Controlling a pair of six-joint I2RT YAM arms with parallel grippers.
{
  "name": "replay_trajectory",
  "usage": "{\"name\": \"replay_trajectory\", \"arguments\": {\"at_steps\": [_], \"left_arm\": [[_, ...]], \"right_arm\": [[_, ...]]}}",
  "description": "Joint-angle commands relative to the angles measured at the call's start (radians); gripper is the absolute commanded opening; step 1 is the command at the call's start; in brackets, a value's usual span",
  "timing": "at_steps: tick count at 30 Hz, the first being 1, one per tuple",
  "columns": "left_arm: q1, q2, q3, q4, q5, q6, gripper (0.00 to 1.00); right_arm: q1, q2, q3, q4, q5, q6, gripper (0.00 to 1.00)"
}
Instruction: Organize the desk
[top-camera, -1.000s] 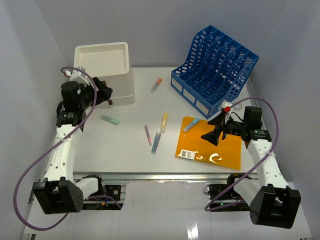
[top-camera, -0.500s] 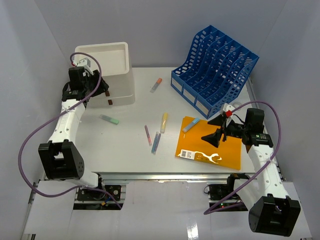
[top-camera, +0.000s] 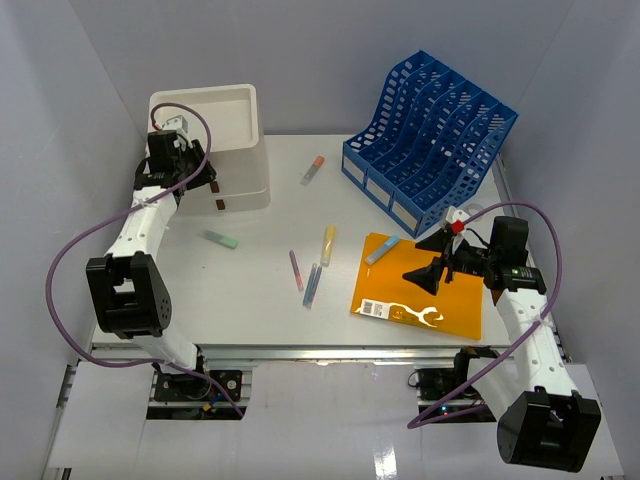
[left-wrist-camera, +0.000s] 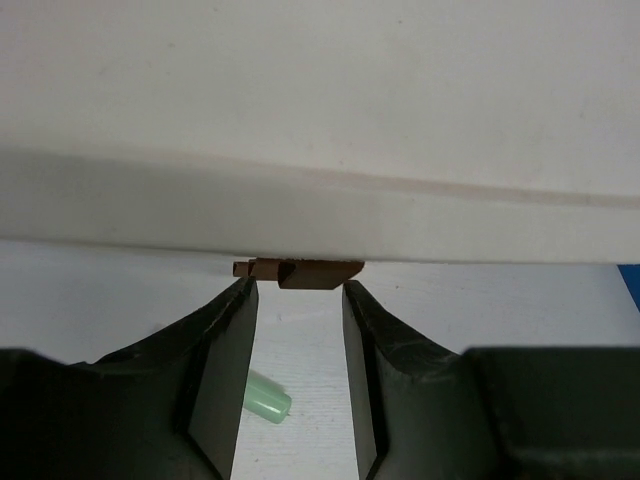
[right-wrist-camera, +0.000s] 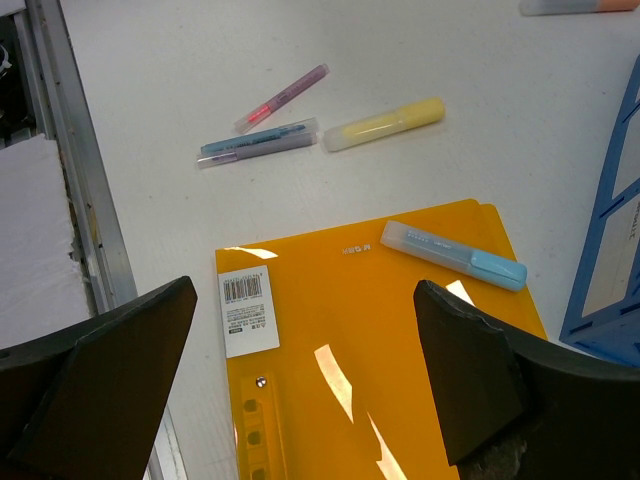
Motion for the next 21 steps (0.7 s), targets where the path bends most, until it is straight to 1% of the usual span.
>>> {"name": "replay_trajectory", "arguments": {"at_steps": [1, 9, 13, 14, 16, 18, 21], "left_arm": [[0.001, -0.014, 0.055, 0.044, -0.036, 0.021, 0.47], [-0.001, -0.018, 0.029, 0.075, -0.025, 0.015, 0.23], [-0.001, -0.052, 0.006, 0.082, -0.015, 0.01, 0.08], [0.001, -0.065, 0.005, 0.082, -0.014, 0.01, 0.08], [0.0, -0.108, -0.042, 0.083, -0.013, 0.008, 0.01], [-0.001, -0.158, -0.089, 0.084, -0.02, 0.001, 0.0], [0.0, -0.278, -0.204, 0.082, -0.036, -0.02, 0.0]], "right_arm": [[-0.009, 0.006, -0.002, 0.004, -0.022, -0.008, 0.96], [-0.01, 0.004, -0.004, 0.005, -0.023, -0.008, 0.96], [-0.012, 0.003, -0.004, 0.003, -0.025, -0.008, 0.96], [-0.012, 0.003, -0.004, 0.004, -0.025, -0.008, 0.96], [-0.013, 0.003, -0.004, 0.003, -0.026, -0.007, 0.96], [-0.014, 0.003, -0.005, 0.003, -0.027, -0.006, 0.96], [-0.015, 0.004, -0.005, 0.003, -0.03, -0.005, 0.96]]}}
